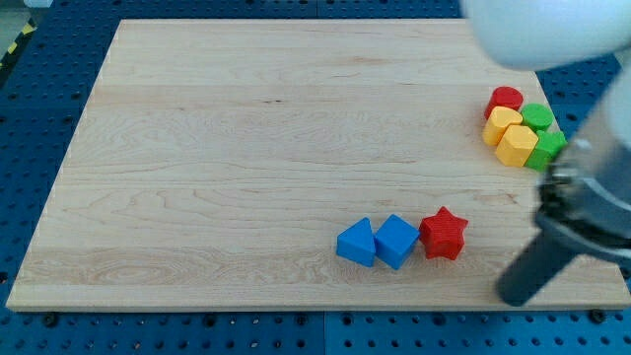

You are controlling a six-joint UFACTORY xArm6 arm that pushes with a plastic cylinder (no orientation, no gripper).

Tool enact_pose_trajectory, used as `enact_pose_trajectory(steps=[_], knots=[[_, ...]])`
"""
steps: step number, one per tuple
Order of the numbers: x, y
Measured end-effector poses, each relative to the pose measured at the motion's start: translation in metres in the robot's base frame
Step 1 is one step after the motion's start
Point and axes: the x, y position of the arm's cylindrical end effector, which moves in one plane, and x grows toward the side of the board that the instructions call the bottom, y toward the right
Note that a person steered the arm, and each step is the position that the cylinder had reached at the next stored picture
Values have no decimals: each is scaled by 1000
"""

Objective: Move the blue cube to the upwards

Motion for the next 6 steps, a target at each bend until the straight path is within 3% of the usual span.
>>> enact_pose_trajectory(steps=[2,6], knots=[[-1,-77],[-72,-96]])
